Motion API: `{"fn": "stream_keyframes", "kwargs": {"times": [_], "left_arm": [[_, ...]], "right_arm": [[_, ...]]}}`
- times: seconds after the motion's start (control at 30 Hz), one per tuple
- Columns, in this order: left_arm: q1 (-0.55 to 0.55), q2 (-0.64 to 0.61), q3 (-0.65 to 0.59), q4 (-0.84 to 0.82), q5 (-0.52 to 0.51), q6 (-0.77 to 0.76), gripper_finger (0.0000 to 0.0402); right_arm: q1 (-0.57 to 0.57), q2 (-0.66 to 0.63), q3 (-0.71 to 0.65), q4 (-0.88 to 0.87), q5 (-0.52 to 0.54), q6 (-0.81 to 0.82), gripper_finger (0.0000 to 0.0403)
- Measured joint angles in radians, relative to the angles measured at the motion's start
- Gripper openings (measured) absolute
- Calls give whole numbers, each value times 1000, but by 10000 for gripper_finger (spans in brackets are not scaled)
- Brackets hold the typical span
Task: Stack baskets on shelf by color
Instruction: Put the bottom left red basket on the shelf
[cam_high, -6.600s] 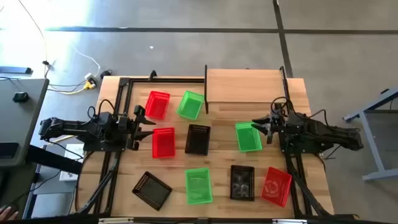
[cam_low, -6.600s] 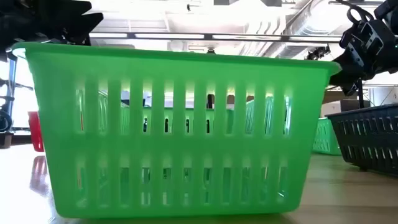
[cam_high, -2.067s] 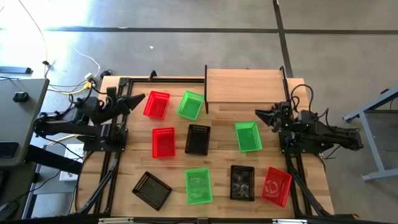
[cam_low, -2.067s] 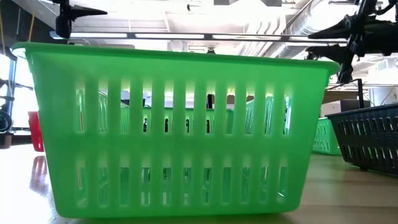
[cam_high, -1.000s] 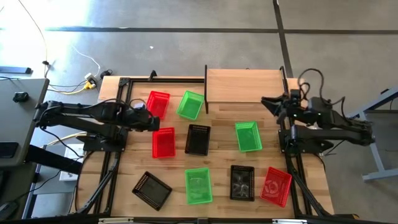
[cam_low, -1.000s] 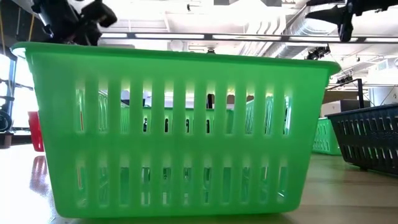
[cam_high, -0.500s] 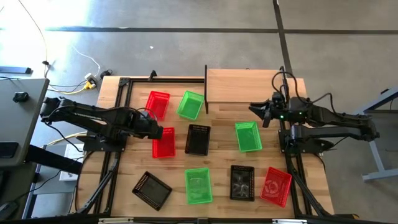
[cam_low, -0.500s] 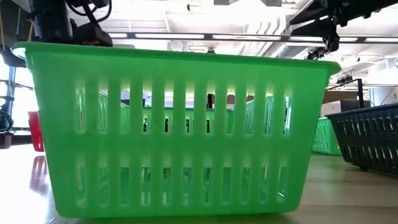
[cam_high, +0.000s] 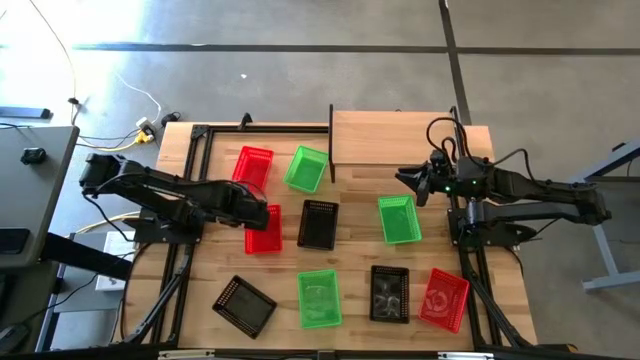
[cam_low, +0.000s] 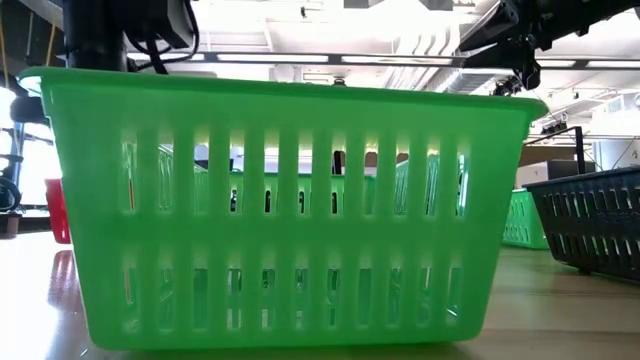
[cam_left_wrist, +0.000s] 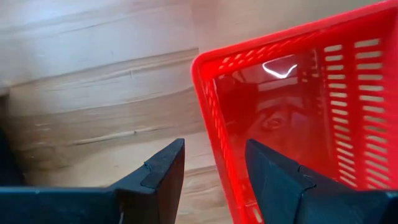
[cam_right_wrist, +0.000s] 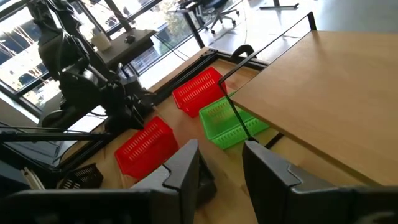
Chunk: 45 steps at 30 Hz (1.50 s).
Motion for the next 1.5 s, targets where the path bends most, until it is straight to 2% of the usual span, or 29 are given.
{"fn": "stream_keyframes", "kwargs": {"times": [0.27, 0.47, 0.9, 1.0, 1.3, 1.5], "left_arm": [[0, 91, 0, 26, 9, -3, 158], [0, 133, 0, 70, 65, 2, 148], [0, 146, 0, 92, 50, 23, 19], [0, 145, 0, 98, 50, 23, 4], [0, 61, 0, 139, 47, 24, 3], [1, -40, 0, 263, -23, 40, 2]], "right_arm": [[0, 0, 0, -1, 0, 0, 110], [0, 1, 0, -8, -14, 0, 110], [0, 1, 0, -19, -39, 0, 110], [0, 1, 0, -22, -39, 0, 110], [0, 1, 0, -27, -38, 0, 110], [0, 4, 0, -31, -37, 0, 110]]}}
